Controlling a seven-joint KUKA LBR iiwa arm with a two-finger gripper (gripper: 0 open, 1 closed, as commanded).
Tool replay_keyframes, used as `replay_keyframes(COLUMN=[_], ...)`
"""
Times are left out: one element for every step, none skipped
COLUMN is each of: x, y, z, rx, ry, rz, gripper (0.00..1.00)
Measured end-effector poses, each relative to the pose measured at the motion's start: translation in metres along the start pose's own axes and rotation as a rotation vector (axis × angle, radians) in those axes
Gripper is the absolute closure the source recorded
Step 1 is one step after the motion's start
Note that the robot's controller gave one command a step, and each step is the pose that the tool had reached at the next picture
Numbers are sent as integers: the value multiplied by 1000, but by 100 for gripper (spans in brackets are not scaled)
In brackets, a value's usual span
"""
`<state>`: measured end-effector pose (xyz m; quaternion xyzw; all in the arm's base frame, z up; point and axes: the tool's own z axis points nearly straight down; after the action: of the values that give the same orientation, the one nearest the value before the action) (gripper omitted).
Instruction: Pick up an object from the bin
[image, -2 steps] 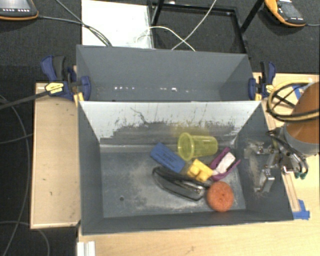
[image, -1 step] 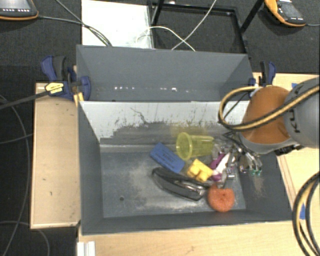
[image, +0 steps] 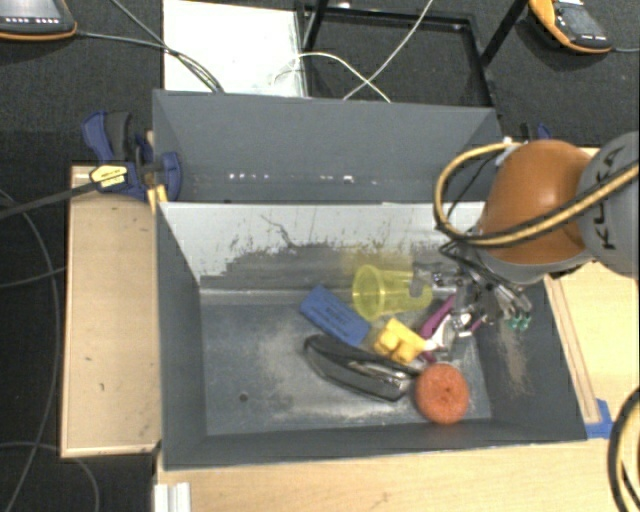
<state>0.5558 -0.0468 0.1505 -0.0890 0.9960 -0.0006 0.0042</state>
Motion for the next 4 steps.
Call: replay_keyframes(x=[-18,8,-10,-10], y=[-58,46,-79,-79], z=[49,76,78,78], rx=[1,3,1,3], ry=[5,12,-3,-3], rz=[-118,-24,-222,-222], gripper=[0,0,100,100])
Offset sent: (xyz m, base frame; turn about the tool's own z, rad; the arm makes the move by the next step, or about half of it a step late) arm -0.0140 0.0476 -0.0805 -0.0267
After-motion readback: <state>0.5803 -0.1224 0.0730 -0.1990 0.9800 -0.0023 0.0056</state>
